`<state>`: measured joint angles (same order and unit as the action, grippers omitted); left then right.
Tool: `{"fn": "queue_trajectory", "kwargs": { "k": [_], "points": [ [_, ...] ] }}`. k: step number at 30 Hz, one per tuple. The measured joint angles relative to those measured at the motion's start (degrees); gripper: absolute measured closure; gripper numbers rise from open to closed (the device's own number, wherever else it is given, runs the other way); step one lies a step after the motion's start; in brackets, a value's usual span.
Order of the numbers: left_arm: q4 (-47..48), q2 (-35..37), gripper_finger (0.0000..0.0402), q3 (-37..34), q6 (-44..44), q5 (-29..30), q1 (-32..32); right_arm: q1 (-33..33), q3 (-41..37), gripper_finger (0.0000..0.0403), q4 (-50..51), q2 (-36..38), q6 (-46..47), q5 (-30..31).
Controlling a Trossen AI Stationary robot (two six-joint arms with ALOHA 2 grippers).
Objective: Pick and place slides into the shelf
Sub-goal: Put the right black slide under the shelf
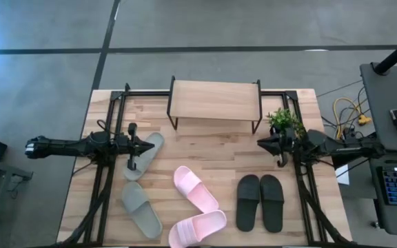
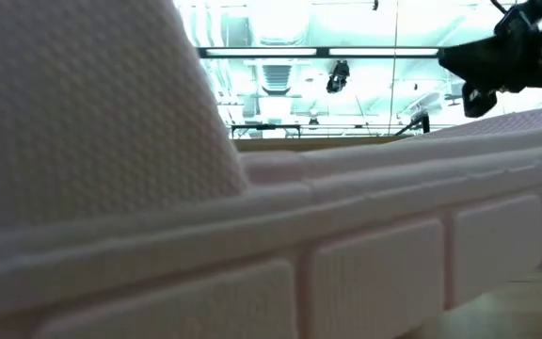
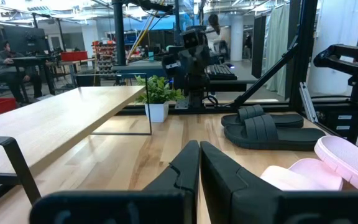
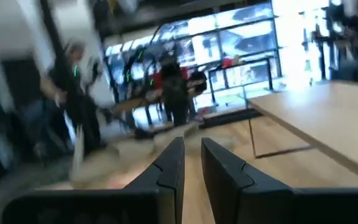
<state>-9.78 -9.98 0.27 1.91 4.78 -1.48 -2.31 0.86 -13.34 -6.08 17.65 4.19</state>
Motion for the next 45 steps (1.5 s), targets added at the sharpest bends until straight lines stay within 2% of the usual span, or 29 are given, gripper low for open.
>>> {"fn": "queue_trajectory", "kwargs": {
  "k": [4, 7, 10, 12, 17, 20, 24, 27, 29, 34, 40, 45],
  "points": [
    [0.0, 0.0, 0.0402, 0.0, 0.0, 0.0, 0.0, -0.1, 1.7, 0.0355, -1.4, 0.1, 25.4, -4.0],
    [-0.1, 0.0, 0.0402, 0.0, 0.0, 0.0, 0.0, -0.1, 2.1, 0.0355, -0.3, 0.0, 32.7, -7.4],
    [-0.1, 0.0, 0.0402, 0.0, 0.0, 0.0, 0.0, 0.0, 3.6, 0.0355, -1.2, 0.0, 39.6, -7.5],
    [0.0, 0.0, 0.0402, 0.0, 0.0, 0.0, 0.0, 0.0, 4.9, 0.0355, -1.1, 0.0, 40.5, -6.9],
    [-0.1, 0.0, 0.0402, 0.0, 0.0, 0.0, 0.0, -0.2, 9.4, 0.0355, -3.1, -0.3, 34.3, -2.9],
    [-0.1, 0.0, 0.0402, 0.0, 0.0, 0.0, 0.0, -0.2, 11.5, 0.0355, -8.2, -1.2, 31.8, -4.5],
    [-0.1, 0.0, 0.0402, 0.0, 0.0, 0.0, 0.0, -0.2, 16.2, 0.0354, -6.2, -4.9, 35.3, -1.8],
    [-0.1, 0.0, 0.0402, 0.0, 0.0, 0.0, 0.0, -0.5, 22.5, 0.0340, 5.1, -9.9, 36.8, 2.0],
    [-0.1, 0.0, 0.0402, 0.0, 0.0, 0.0, 0.0, -1.0, 28.1, 0.0324, 18.1, -14.6, 38.8, 4.4],
    [-0.1, 0.0, 0.0402, 0.0, 0.0, 0.0, 0.0, -4.0, 42.6, 0.0280, 49.3, -29.3, 45.5, 4.8],
    [-0.1, 0.0, 0.0402, 0.0, 0.0, 0.0, 0.0, -9.8, 57.8, 0.0237, 68.9, -45.9, 44.0, 5.0],
    [-0.1, 0.0, 0.0402, 0.0, 0.0, 0.0, 0.0, -16.6, 69.0, 0.0220, 86.7, -58.3, 44.4, 4.3]
  ]
}}
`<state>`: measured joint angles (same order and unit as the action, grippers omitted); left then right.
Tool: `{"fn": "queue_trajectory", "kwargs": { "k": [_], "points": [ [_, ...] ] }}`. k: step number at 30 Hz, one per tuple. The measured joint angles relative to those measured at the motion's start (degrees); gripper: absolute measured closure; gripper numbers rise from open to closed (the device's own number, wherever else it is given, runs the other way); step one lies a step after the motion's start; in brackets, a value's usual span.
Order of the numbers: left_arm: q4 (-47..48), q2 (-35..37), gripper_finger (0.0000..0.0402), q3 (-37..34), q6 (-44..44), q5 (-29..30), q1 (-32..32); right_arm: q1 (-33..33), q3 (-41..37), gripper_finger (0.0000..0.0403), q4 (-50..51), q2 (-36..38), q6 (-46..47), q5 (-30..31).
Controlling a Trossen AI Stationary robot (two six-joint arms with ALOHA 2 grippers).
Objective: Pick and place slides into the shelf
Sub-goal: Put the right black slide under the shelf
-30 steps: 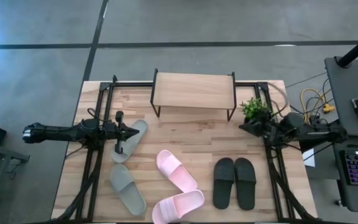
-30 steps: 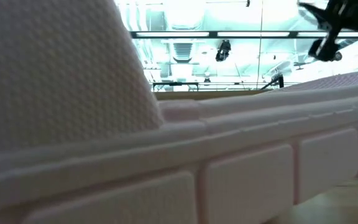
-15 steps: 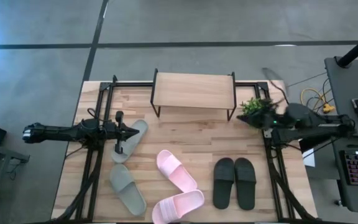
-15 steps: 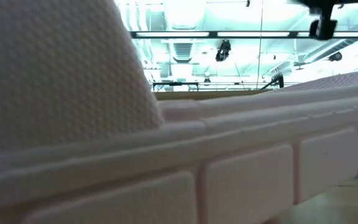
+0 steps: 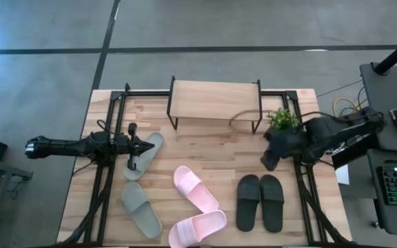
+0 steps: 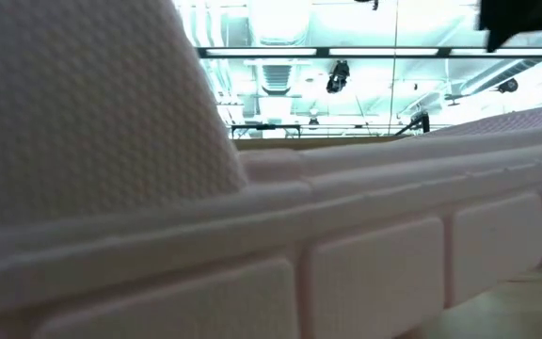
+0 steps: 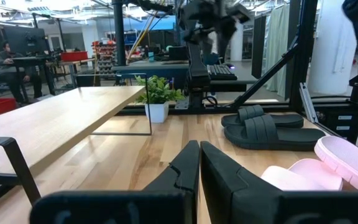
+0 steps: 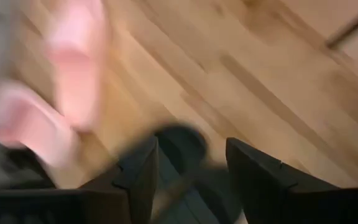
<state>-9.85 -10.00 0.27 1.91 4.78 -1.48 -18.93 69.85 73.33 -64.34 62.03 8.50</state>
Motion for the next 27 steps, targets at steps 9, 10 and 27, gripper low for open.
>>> {"fn": "queue_trajectory", "kwargs": {
  "k": [9, 10, 27],
  "points": [
    [0.0, 0.0, 0.0402, 0.0, 0.0, 0.0, 0.0, -17.7, 9.7, 0.0218, 12.2, -18.9, 7.5, -1.4],
    [0.0, 0.0, 0.0402, 0.0, 0.0, 0.0, 0.0, -19.6, 10.0, 0.0218, 12.2, -20.8, 8.7, -1.4],
    [0.0, 0.0, 0.0402, 0.0, 0.0, 0.0, 0.0, -35.4, 13.3, 0.0218, 12.1, -46.5, 12.4, -2.5]
  ]
}}
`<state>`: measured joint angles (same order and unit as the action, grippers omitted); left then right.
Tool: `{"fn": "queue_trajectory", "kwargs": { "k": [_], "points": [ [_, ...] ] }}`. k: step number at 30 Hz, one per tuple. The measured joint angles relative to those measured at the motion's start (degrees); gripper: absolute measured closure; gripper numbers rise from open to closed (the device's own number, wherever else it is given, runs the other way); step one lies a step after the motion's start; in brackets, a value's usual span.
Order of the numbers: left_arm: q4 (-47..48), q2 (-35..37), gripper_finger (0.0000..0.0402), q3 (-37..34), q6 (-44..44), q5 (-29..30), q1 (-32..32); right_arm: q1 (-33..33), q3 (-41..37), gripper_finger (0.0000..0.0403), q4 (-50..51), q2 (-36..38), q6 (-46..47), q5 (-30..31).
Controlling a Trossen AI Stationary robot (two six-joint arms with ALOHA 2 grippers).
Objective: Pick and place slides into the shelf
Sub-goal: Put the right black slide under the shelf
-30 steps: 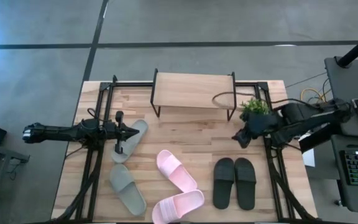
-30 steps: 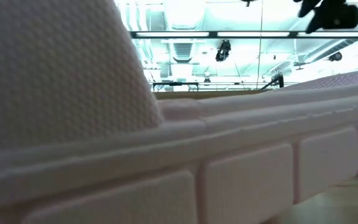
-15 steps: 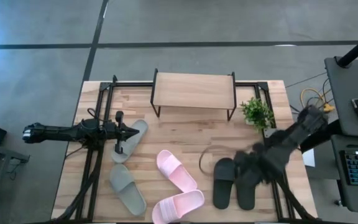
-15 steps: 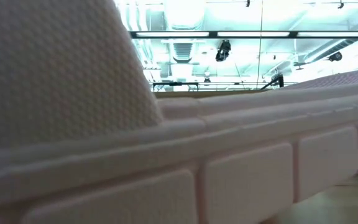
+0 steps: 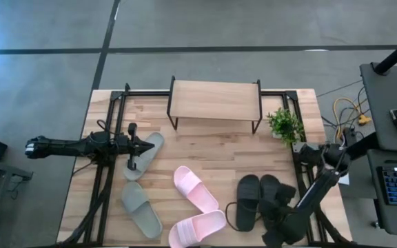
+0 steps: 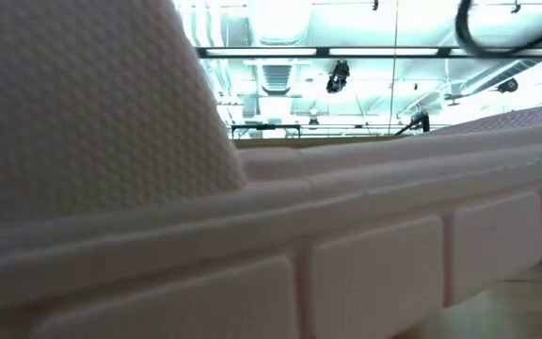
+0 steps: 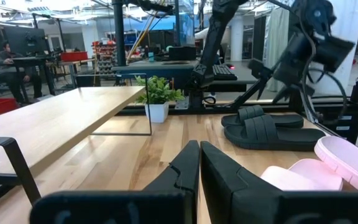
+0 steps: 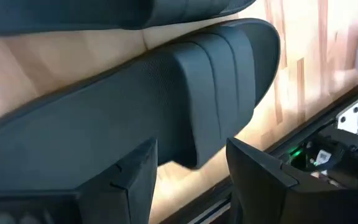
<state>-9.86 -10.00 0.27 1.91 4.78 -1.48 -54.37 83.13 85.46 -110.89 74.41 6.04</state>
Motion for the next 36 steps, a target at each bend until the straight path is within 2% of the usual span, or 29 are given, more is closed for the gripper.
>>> {"fn": "queue_trajectory", "kwargs": {
  "k": [9, 20, 24, 30, 36],
  "points": [
    [0.0, 0.0, 0.0402, 0.0, 0.0, 0.0, 0.0, 1.2, -0.4, 0.0218, 0.1, -4.9, -2.4, 0.1],
    [-0.1, 0.0, 0.0402, 0.0, 0.0, 0.0, 0.0, 1.8, -1.1, 0.0224, 3.9, -4.2, -0.5, 7.5],
    [-0.1, 0.0, 0.0402, 0.0, 0.0, 0.0, 0.0, 2.3, -2.4, 0.0229, 3.6, -4.2, 1.7, 7.6],
    [-0.1, 0.0, 0.0402, 0.0, 0.0, 0.0, 0.0, 3.7, -4.2, 0.0245, 0.7, -4.2, 3.4, 7.5],
    [-0.1, 0.0, 0.0402, 0.0, 0.0, 0.0, 0.0, 5.4, -6.5, 0.0284, -4.3, -4.1, 7.6, 4.7]
  ]
}}
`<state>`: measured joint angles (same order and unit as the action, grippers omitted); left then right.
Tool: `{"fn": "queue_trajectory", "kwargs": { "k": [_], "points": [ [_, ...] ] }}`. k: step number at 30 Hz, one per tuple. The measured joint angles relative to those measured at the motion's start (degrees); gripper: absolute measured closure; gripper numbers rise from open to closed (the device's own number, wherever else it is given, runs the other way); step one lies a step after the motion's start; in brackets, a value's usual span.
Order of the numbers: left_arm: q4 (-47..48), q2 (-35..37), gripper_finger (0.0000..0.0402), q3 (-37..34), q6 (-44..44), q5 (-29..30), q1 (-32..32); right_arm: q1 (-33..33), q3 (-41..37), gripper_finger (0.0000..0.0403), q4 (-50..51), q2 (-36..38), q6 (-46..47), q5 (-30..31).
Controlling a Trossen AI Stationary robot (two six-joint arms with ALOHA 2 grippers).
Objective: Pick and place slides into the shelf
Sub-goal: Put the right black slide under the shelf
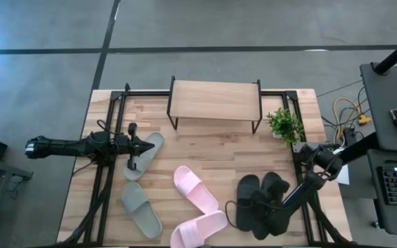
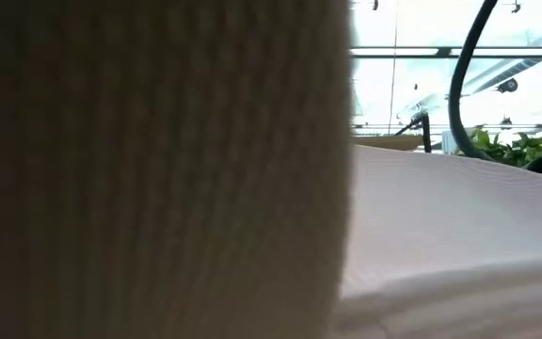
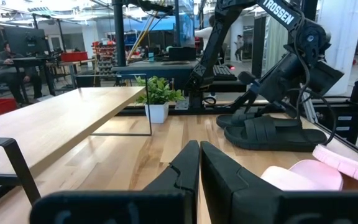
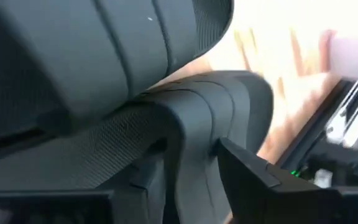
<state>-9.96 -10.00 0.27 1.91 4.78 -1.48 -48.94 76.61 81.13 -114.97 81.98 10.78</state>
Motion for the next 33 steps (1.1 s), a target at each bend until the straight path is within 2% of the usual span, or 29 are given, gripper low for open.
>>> {"fn": "queue_trajectory", "kwargs": {
  "k": [6, 13, 19, 22, 25, 28, 33],
  "points": [
    [0.0, 0.0, 0.0402, 0.0, 0.0, 0.0, 0.0, 0.6, 0.1, 0.0330, 1.1, 0.2, 9.5, -0.1],
    [0.0, 0.0, 0.0402, 0.0, 0.0, 0.0, 0.0, 0.6, 0.7, 0.0387, 0.3, 1.7, 14.5, -0.5],
    [0.0, 0.0, 0.0402, 0.0, 0.0, 0.0, 0.0, 0.6, 0.9, 0.0392, 0.4, 7.7, 18.9, -0.2],
    [0.0, 0.0, 0.0402, 0.0, 0.0, 0.0, 0.0, 0.7, 2.2, 0.0393, 0.4, 11.6, 18.9, 4.5],
    [0.0, 0.0, 0.0402, 0.0, 0.0, 0.0, 0.0, 2.4, 3.6, 0.0393, 0.1, 15.7, 15.0, 10.9],
    [0.0, 0.0, 0.0402, 0.0, 0.0, 0.0, 0.0, 6.1, 4.0, 0.0393, -1.9, 18.8, 6.5, 16.0],
    [0.0, 0.0, 0.0402, 0.0, 0.0, 0.0, 0.0, 16.2, 3.7, 0.0394, -3.2, 20.2, -12.7, 18.0]
  ]
}}
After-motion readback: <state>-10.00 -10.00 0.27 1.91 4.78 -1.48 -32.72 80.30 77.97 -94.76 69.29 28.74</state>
